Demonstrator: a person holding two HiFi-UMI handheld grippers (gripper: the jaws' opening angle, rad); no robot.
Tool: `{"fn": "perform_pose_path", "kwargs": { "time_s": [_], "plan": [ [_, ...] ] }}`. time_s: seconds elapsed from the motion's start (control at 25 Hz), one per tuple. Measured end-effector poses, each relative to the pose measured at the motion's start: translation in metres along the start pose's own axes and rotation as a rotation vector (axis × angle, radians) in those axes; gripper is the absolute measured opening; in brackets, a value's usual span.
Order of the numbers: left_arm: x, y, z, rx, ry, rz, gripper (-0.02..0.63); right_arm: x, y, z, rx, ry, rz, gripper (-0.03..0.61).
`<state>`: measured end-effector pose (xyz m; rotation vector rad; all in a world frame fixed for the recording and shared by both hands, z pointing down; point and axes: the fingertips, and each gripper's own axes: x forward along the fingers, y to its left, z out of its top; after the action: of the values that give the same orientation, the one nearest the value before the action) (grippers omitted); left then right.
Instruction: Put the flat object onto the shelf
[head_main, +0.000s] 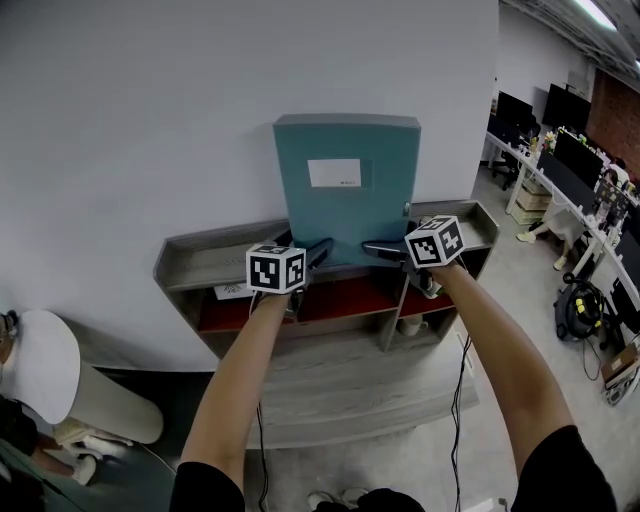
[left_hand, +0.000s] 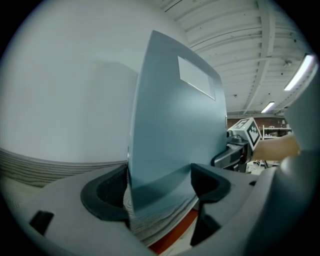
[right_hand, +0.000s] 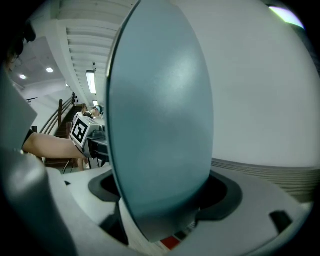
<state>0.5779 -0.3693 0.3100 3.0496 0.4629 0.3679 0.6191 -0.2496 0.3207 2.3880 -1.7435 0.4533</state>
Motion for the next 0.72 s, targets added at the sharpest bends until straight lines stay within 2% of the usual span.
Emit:
{"fn": "perform_pose_path", "kwargs": {
  "time_s": [0.24, 0.52, 0.72],
  "plan": [
    [0.006, 0.002, -0.005, -0.001, 0.004, 0.024, 0.394, -0.013, -0.012, -0.009, 0.058, -0.035, -0.018, 0.411],
    [0.008, 0.004, -0.005, 0.004, 0.011, 0.053, 0.394, -0.029, -0.015, -0.012, 0.058, -0.068, -0.074, 0.353],
    [0.009, 0.0, -0.009, 0.048, 0.033, 0.055, 0.394, -0.031, -0.017, -0.012, 0.062, -0.096, -0.116, 0.33]
  ]
}}
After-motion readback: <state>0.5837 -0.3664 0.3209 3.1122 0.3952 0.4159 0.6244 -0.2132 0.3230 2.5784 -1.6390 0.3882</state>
